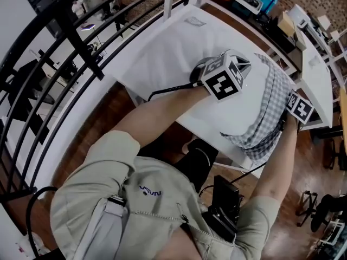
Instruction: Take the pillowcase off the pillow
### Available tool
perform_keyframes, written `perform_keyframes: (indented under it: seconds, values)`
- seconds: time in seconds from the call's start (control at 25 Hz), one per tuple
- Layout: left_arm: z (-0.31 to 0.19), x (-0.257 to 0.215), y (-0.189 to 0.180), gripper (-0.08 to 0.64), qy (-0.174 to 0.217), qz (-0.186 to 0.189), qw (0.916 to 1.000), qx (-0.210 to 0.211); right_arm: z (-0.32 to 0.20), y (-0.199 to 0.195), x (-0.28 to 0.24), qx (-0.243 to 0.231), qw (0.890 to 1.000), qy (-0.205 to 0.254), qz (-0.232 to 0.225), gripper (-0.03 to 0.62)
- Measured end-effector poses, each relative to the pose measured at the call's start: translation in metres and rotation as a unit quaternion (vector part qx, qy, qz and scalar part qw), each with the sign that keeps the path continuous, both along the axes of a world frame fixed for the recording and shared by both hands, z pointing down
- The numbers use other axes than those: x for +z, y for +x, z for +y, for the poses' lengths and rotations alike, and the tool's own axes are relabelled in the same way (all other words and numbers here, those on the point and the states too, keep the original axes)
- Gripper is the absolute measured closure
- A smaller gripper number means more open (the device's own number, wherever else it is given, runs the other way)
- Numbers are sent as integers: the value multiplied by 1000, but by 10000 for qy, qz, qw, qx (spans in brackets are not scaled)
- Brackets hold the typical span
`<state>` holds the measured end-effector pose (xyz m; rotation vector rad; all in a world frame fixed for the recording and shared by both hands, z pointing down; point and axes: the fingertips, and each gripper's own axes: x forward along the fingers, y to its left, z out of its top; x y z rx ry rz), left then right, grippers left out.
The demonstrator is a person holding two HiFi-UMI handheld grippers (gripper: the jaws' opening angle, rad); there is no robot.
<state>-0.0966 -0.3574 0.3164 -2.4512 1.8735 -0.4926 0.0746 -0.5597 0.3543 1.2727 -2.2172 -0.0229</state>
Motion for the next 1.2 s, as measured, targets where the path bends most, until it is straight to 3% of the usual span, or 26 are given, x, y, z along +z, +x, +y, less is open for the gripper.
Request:
perform_keyframes:
  seconds: [0.08,0.16,0.28,0.36,0.52,0.64,0.88,1.0,1.08,1.16,1.2]
  values:
    - [-4,6,2,532,16,-125,9999,85,5,5,-13,-106,9994,211,-250,524]
    - [-4,2,5,474,123,-322,9993,170,19,10,-32,-188,9974,430,-540,464]
    - [9,-9,19,398,529,-1236,9908,155,56,15,-53,-276,9919,720,-1007,453]
    - [27,-14,36,377,770,-1625,9835,215,91,18,-63,-388,9870,899,-1278,453]
    - [86,-4,53,359,925,-1421,9840,550,181,11,-61,-707,9777,1212,-1561,453]
    - [115,21,46,340,691,-1168,9893,536,235,1,-43,-891,9732,1215,-1738,448]
    - [121,51,60,332,596,-1022,9917,513,305,3,24,-1033,9807,722,-1494,423]
    - [133,56,71,331,611,-1187,9891,622,323,-5,63,-1083,9863,504,-1139,397]
    - [140,67,82,321,591,-1485,9849,670,323,-4,74,-991,9894,666,-822,400]
    - [137,80,84,340,592,-1974,9769,561,317,0,74,-903,9908,835,-562,509]
    - [133,84,82,392,617,-2180,9728,477,314,3,72,-878,9911,868,-493,539]
